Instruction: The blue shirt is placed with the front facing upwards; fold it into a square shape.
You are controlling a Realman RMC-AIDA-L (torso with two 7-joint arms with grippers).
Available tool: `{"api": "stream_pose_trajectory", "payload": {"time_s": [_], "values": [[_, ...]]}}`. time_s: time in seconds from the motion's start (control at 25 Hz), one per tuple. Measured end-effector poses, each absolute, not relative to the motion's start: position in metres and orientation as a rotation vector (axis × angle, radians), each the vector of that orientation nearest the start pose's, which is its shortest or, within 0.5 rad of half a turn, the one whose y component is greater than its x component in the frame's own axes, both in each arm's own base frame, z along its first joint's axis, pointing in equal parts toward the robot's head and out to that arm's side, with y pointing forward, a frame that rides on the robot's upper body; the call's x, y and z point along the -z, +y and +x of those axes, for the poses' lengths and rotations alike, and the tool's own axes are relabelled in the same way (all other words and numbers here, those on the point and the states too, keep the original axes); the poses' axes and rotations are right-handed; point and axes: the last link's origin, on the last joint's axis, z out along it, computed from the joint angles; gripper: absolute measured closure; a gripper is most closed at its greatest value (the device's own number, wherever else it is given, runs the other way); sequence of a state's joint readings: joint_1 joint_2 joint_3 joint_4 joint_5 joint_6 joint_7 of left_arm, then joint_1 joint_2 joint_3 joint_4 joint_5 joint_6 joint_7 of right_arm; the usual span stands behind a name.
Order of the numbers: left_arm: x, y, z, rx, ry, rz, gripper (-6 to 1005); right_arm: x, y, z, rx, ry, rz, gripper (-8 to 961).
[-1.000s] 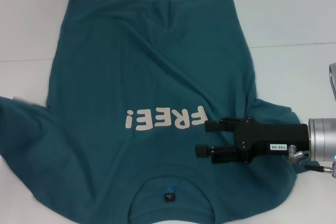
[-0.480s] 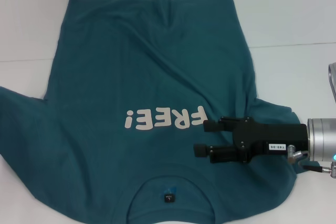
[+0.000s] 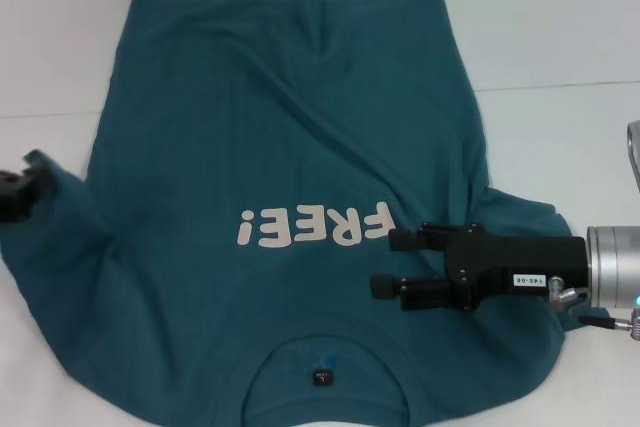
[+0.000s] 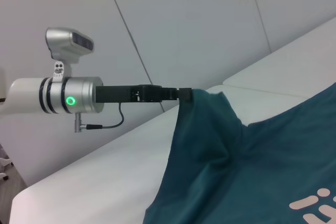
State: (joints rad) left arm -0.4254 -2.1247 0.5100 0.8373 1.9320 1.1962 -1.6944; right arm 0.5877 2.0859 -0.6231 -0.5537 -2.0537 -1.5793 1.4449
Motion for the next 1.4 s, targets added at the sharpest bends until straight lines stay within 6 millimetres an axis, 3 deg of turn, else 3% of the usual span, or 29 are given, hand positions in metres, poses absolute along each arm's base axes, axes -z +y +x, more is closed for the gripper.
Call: {"api": "stream_pose_trajectory", "payload": {"time_s": [0.24,0.68,1.0,1.32,1.4], "values": [[-0.047,0.354,-0.3,0.797,-1.063,-2.103,1000,0.019,0.329,0.252,-0.784,0.784,-2.763,39],[-0.009,0.364,-0.277,0.879,-1.138,-2.19,997,0.02,0.328,0.254,-0.784,0.793,-2.764,38],[0.003,0.363,-0.274,0.906,-1.185,-2.199,785,0.02,0.328,0.253,-0.782,0.788,-2.767,38],[-0.006,0.355,-0.294,0.869,-1.197,-2.133,606,0.02,0.33,0.253,-0.781,0.791,-2.759,39],[-0.008,0.353,-0.299,0.858,-1.201,-2.116,523,0.02,0.33,0.253,-0.78,0.796,-2.757,39]]}}
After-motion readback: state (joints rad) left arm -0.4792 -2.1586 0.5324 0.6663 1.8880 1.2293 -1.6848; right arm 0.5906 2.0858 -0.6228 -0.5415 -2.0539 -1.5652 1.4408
